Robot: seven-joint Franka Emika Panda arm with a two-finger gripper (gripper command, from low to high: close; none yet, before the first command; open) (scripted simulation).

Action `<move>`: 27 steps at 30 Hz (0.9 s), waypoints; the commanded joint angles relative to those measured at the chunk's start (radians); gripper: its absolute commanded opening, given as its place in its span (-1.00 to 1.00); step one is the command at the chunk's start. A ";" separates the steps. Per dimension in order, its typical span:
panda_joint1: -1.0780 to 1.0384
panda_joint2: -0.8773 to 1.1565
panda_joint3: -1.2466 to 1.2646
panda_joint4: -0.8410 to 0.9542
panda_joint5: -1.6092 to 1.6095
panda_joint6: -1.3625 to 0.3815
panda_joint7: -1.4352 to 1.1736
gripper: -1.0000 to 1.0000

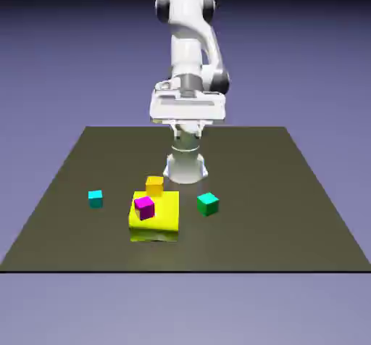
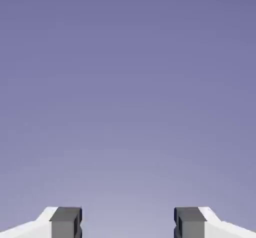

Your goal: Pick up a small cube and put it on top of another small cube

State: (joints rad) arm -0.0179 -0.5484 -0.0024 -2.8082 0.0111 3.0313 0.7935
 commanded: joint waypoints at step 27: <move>-0.668 0.483 -0.055 0.041 0.249 -0.128 1.174 0.00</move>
State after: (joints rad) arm -0.6956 -0.0654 -0.0572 -2.7668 0.2602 2.9030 1.9677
